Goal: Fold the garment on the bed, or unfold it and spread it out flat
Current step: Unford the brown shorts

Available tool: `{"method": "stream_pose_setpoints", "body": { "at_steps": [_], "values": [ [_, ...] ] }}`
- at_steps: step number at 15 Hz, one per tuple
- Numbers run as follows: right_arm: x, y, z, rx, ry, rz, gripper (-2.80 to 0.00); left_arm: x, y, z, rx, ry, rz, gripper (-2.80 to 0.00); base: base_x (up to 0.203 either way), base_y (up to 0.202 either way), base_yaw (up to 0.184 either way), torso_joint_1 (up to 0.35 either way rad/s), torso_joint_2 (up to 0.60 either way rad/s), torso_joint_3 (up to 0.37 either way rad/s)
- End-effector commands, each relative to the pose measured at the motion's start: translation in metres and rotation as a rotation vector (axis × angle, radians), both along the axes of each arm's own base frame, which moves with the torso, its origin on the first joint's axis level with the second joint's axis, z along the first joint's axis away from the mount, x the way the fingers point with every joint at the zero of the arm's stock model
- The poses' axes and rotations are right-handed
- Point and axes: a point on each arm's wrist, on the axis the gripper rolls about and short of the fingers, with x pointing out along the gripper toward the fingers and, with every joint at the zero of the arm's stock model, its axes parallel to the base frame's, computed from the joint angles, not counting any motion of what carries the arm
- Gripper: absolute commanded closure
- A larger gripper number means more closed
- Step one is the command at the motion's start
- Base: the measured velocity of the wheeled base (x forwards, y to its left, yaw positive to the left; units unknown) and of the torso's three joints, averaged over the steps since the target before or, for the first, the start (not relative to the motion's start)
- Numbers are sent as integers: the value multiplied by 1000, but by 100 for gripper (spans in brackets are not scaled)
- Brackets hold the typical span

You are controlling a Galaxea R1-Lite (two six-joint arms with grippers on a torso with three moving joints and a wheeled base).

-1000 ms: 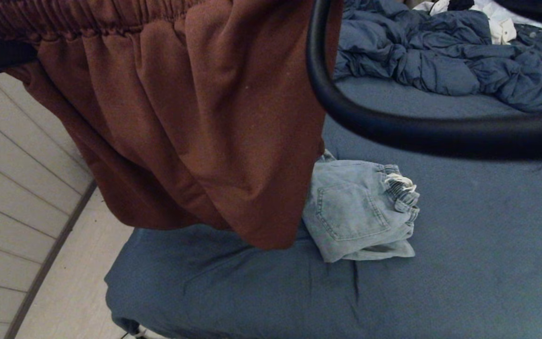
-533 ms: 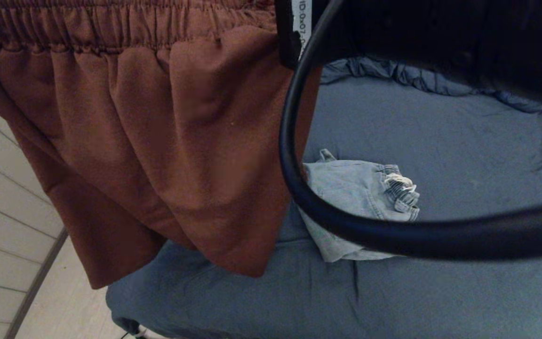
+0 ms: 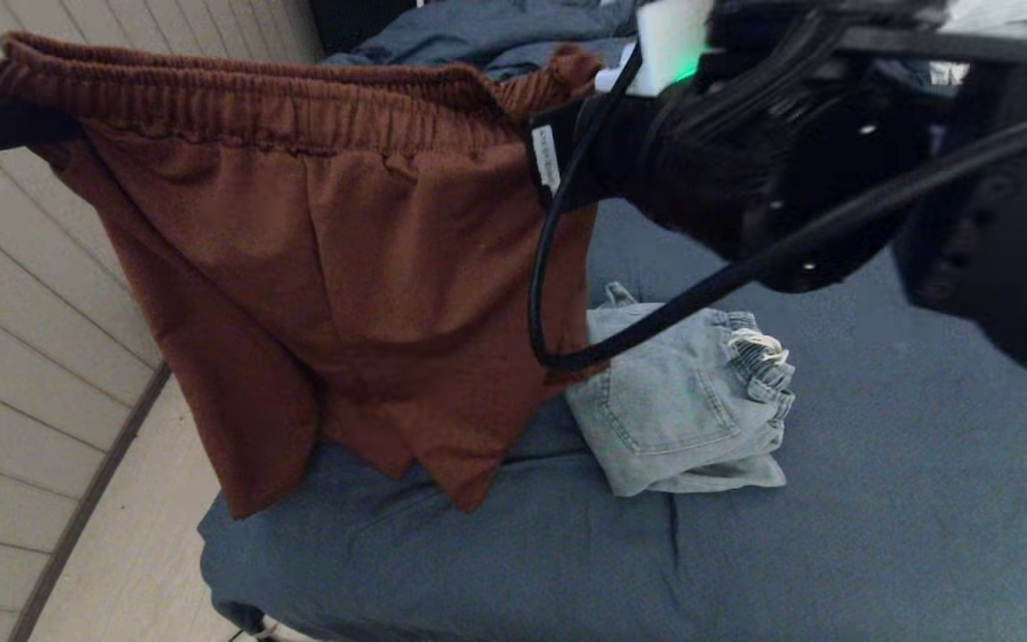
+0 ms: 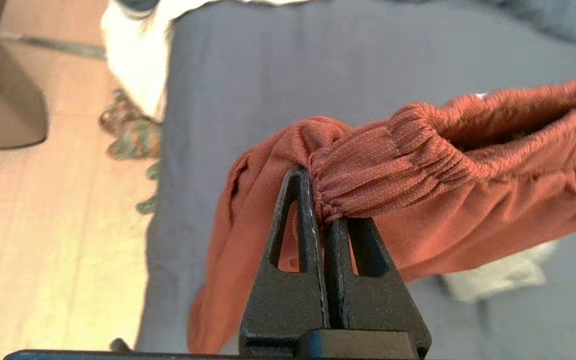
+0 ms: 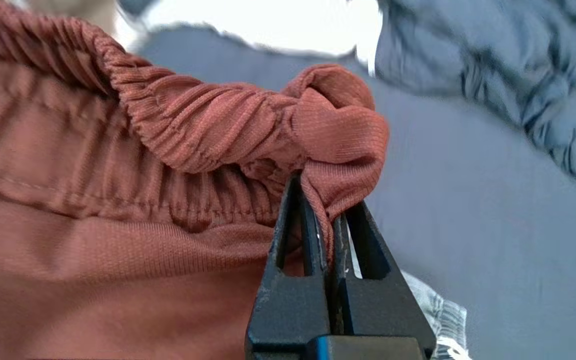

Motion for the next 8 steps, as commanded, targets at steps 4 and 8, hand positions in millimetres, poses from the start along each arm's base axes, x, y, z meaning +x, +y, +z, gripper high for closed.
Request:
{"method": "stream_pose_setpoints", "body": {
  "at_steps": [4, 8],
  "values": [
    [74, 31, -49, -49, 60, -63, 0, 89, -6, -39, 14, 63, 38, 0, 0, 0, 0, 0, 0, 0],
    [123, 47, -82, -59, 76, -90, 0, 148, -5, -69, 11, 38, 64, 0, 0, 0, 0, 0, 0, 0]
  ]
}}
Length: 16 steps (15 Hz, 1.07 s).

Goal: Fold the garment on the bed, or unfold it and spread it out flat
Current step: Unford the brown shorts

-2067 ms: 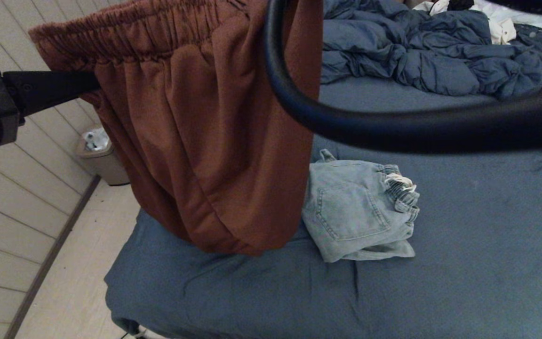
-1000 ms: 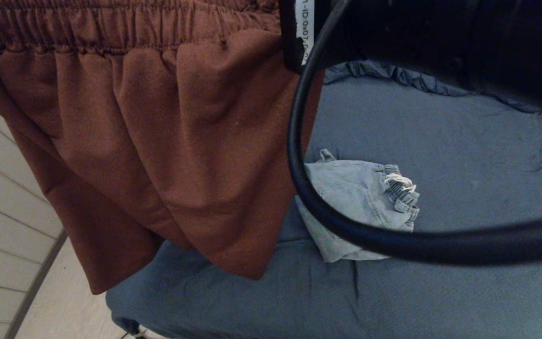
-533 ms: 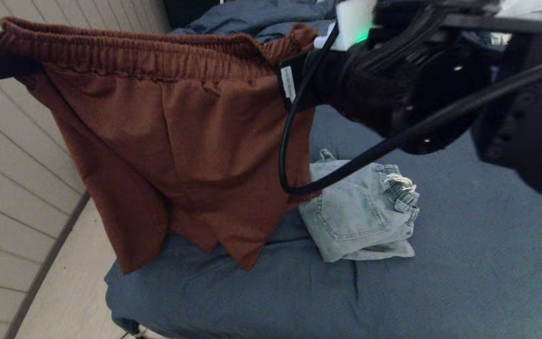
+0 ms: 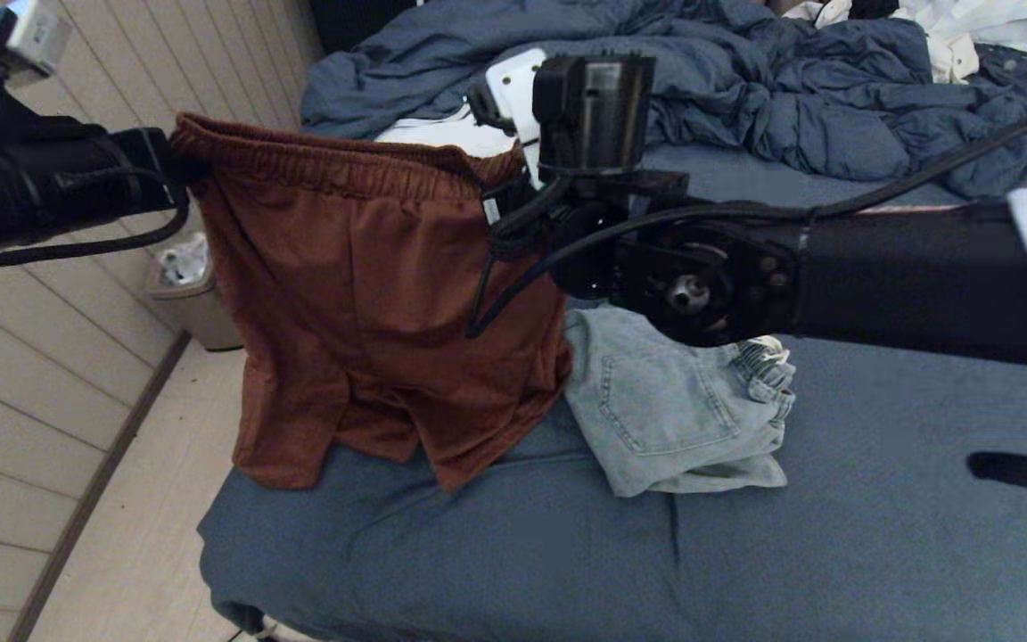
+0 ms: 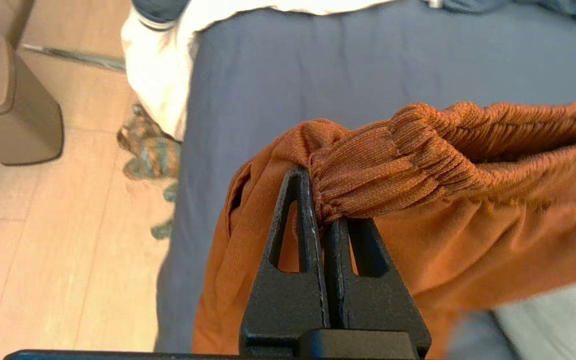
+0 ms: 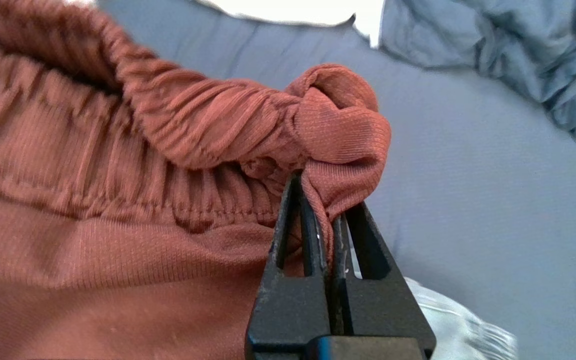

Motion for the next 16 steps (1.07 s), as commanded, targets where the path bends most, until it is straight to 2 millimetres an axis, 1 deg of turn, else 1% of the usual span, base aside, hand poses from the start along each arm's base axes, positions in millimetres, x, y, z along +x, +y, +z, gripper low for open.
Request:
{"method": "stream_pose_setpoints", "body": {
  "at_steps": [1, 3, 6, 8, 9, 11, 13, 14, 16],
  "values": [
    [28, 14, -39, -49, 49, -7, 0, 37, 1, -30, 4, 60, 16, 0, 0, 0, 0, 0, 0, 0],
    [44, 14, -54, -39, 39, -12, 0, 62, 3, -46, -3, 21, 27, 0, 0, 0, 0, 0, 0, 0],
    [64, 7, -71, -44, 45, -38, 0, 86, 3, -67, -7, -34, 36, 0, 0, 0, 0, 0, 0, 0],
    [71, 2, -76, -36, 38, -52, 0, 93, 3, -76, -7, -33, 38, 0, 0, 0, 0, 0, 0, 0],
    [72, 2, -75, -29, 33, -55, 0, 92, 3, -75, -8, -36, 37, 0, 0, 0, 0, 0, 0, 0],
    [68, 1, -70, -6, 27, -54, 0, 83, 4, -65, -10, -51, 38, 0, 0, 0, 0, 0, 0, 0],
    [53, -4, -54, 25, 21, -47, 0, 60, 6, -57, -6, -44, 37, 0, 0, 0, 0, 0, 0, 0],
    [39, -6, -51, 13, 41, -29, 0, 45, 7, -59, -2, -24, 36, 0, 0, 0, 0, 0, 0, 0],
    [-4, -11, -43, -13, 77, 31, 0, 13, 9, -63, 12, 3, 32, 0, 0, 0, 0, 0, 0, 0]
  ]
}}
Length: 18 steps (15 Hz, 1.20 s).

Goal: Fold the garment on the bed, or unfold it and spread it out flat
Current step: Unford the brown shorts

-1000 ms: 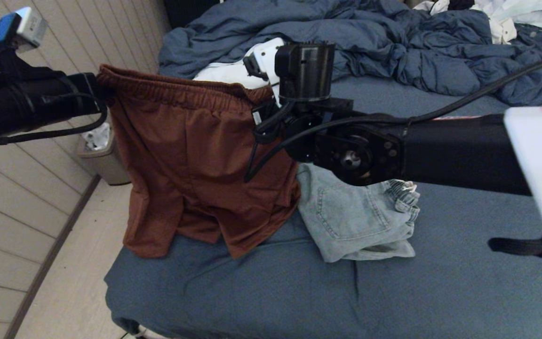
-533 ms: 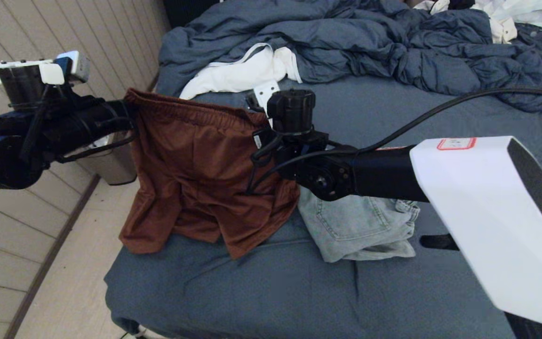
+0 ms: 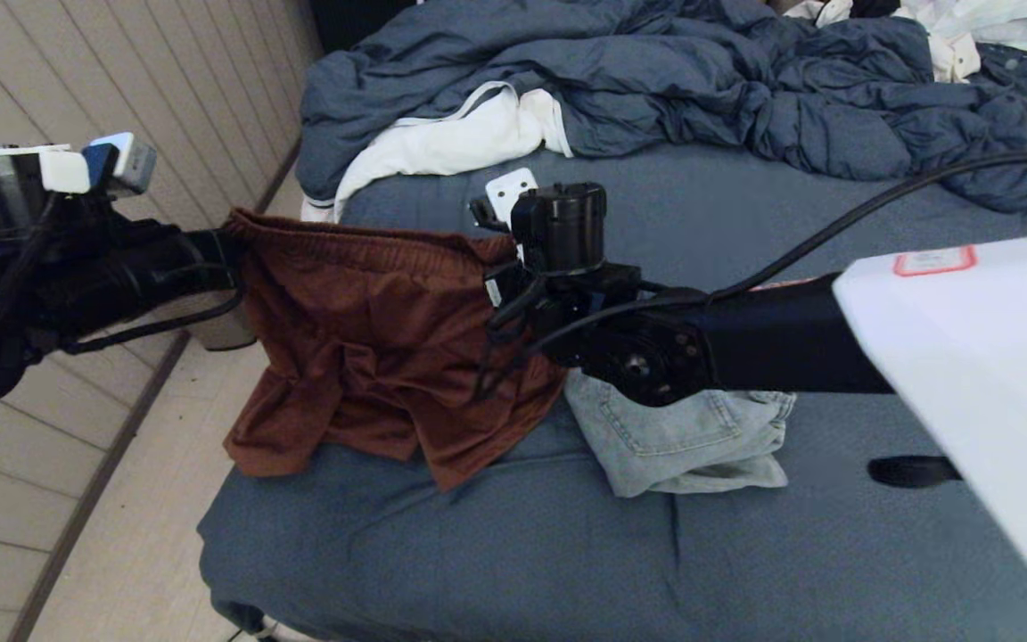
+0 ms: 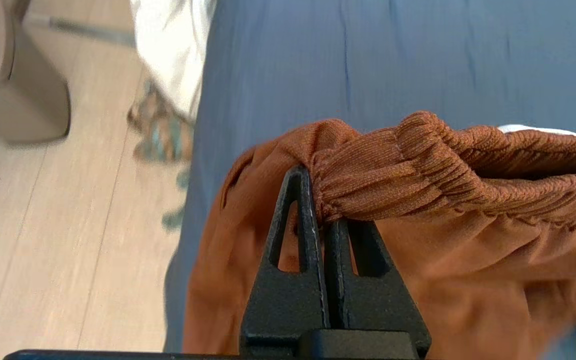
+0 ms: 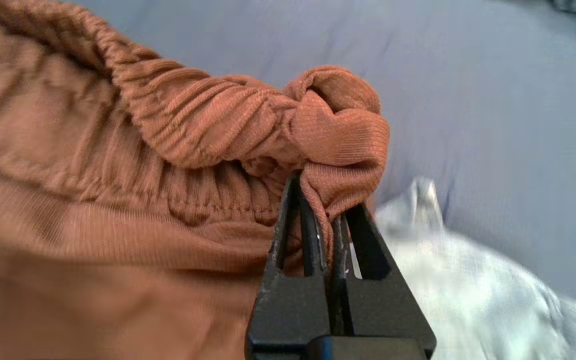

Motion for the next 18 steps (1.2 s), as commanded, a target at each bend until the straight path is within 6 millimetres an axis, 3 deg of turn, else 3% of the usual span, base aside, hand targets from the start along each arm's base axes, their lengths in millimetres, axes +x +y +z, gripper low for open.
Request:
{"method": "stream_pose_setpoints", "body": {
  "at_steps": [1, 4, 8, 12, 18],
  "values": [
    [-49, -13, 35, 28, -26, 55, 0, -39, 3, 14, 3, -42, -8, 0, 0, 0, 0, 0, 0, 0],
    [-110, -27, 61, 53, 11, 147, 0, -91, 6, 24, 11, -3, -47, 0, 0, 0, 0, 0, 0, 0],
    [-167, -56, 64, 1, 279, 229, 0, -152, 5, 33, 9, 99, -139, 0, 0, 0, 0, 0, 0, 0],
    [-197, -77, 71, 45, 420, 329, 0, -194, 4, 33, 14, 194, -197, 0, 0, 0, 0, 0, 0, 0],
    [-237, -103, 78, 53, 556, 474, 0, -256, 11, 39, 15, 181, -228, 0, 0, 0, 0, 0, 0, 0]
  ]
}}
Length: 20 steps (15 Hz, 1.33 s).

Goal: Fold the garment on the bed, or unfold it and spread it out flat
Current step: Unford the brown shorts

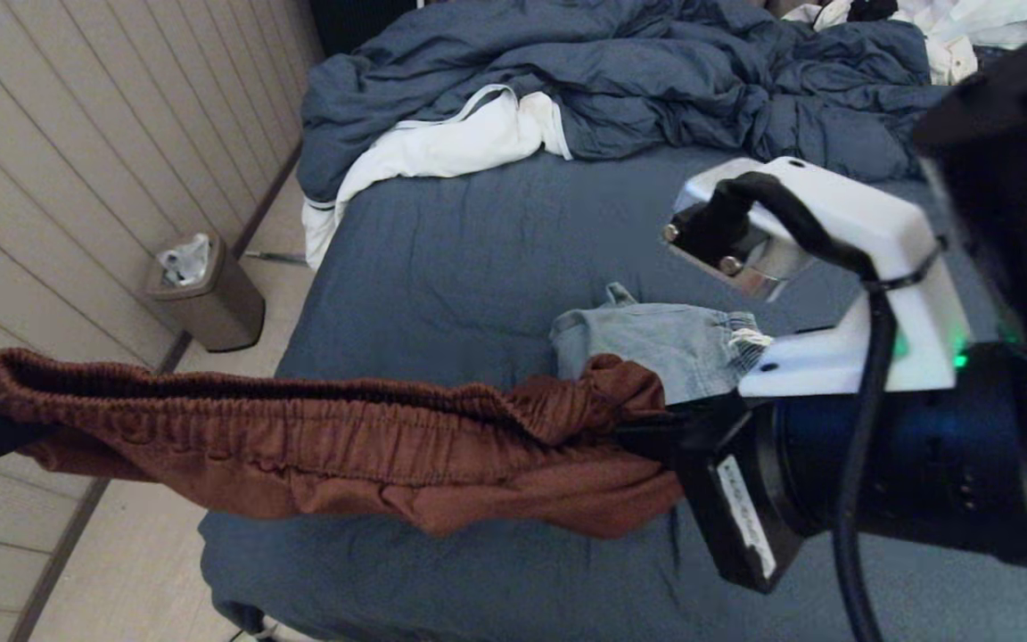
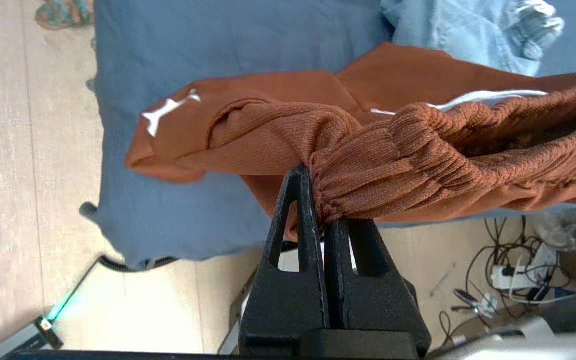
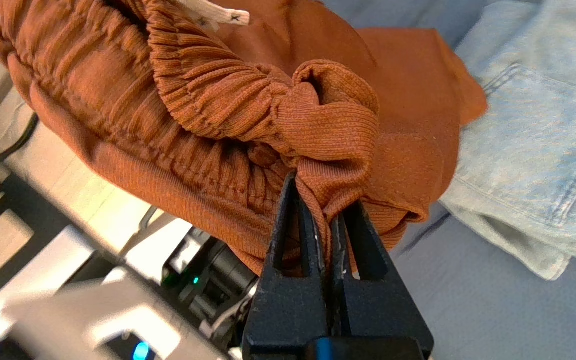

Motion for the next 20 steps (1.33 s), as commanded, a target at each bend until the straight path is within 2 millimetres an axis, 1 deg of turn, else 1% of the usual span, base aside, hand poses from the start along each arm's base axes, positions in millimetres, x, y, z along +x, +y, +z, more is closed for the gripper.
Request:
{"method": "stream_pose_setpoints", "body": {
  "at_steps": [1, 3, 6, 8, 11, 12, 16, 18, 20],
  "values": [
    [-11, -13, 7, 19, -7, 19, 0, -23, 4, 6, -11, -55, -3, 0, 0, 0, 0, 0, 0, 0],
    [-15, -14, 5, 11, 9, 41, 0, -30, 4, 6, -20, -49, -43, 0, 0, 0, 0, 0, 0, 0],
    [-20, -13, 5, 27, 42, 112, 0, -35, 3, 3, -37, -22, -108, 0, 0, 0, 0, 0, 0, 0],
    [-25, -10, 6, 35, 47, 154, 0, -41, 5, 4, -40, -44, -109, 0, 0, 0, 0, 0, 0, 0],
    [-39, -6, 7, 39, 52, 234, 0, -55, 7, 6, -47, -85, -111, 0, 0, 0, 0, 0, 0, 0],
    [-44, -4, 8, 41, 53, 261, 0, -58, 8, 8, -52, -87, -127, 0, 0, 0, 0, 0, 0, 0],
    [-53, -3, 23, 108, 86, 364, 0, -67, 8, 26, -90, -72, -211, 0, 0, 0, 0, 0, 0, 0],
    [-55, -4, 22, 113, 154, 406, 0, -75, 9, 23, -92, -70, -211, 0, 0, 0, 0, 0, 0, 0],
    [-51, 2, 14, 92, 207, 425, 0, -80, 10, 13, -87, -24, -210, 0, 0, 0, 0, 0, 0, 0]
  ]
}}
